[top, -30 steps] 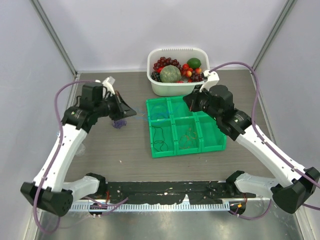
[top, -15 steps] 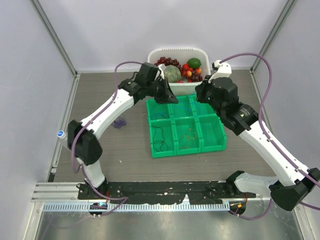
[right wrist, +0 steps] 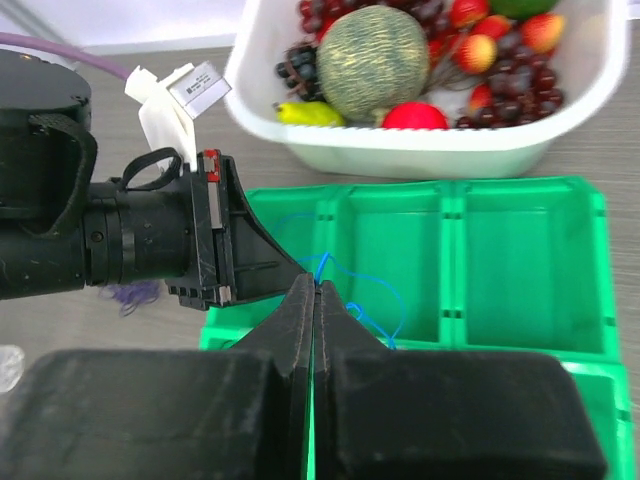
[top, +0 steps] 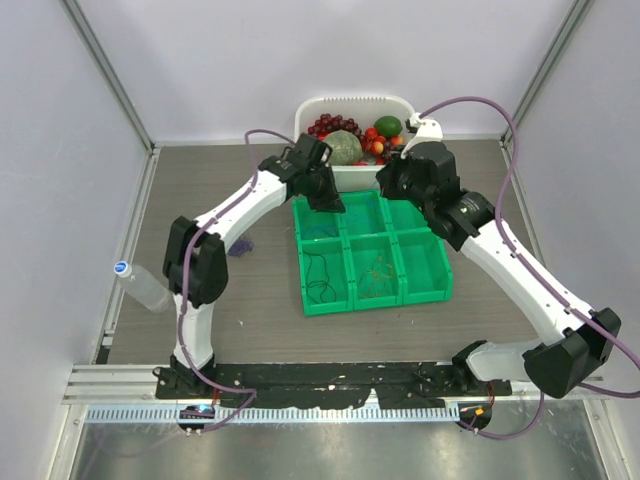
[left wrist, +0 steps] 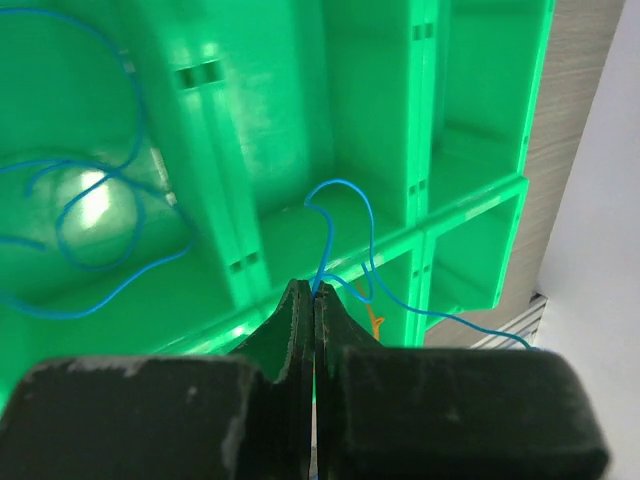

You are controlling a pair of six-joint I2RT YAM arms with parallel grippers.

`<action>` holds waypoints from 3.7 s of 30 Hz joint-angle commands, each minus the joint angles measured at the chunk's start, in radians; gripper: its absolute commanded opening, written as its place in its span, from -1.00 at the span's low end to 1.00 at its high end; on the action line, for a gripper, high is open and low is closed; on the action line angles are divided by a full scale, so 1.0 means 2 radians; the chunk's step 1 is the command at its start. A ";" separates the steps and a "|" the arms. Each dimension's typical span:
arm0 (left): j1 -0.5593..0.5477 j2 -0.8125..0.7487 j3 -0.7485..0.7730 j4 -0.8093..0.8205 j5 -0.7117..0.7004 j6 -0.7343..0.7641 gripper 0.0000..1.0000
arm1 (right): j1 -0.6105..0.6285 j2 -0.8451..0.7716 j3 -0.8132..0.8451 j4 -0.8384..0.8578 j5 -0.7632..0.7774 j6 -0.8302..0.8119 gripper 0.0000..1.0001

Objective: Untangle the cables

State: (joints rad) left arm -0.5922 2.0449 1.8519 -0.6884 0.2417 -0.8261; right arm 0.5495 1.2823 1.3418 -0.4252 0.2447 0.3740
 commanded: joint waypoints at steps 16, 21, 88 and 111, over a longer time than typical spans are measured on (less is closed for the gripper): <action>0.084 -0.063 -0.062 -0.063 -0.022 0.029 -0.07 | 0.000 0.147 -0.002 0.165 -0.162 0.078 -0.99; 0.091 -0.171 -0.133 -0.055 -0.093 0.061 0.31 | 0.005 0.200 0.036 0.114 -0.158 0.078 -0.99; 0.214 -0.403 -0.141 -0.195 -0.094 0.036 -1.00 | 0.089 0.127 0.025 0.073 -0.292 -0.014 0.29; 0.214 -0.436 -0.018 -0.112 0.081 -0.100 -1.00 | 0.190 0.208 0.063 0.234 -0.124 0.061 -0.44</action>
State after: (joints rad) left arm -0.1635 1.1816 1.7367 -1.0161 0.3168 -0.9733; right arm 0.9276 1.6604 1.4494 -0.0017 -0.1482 0.4530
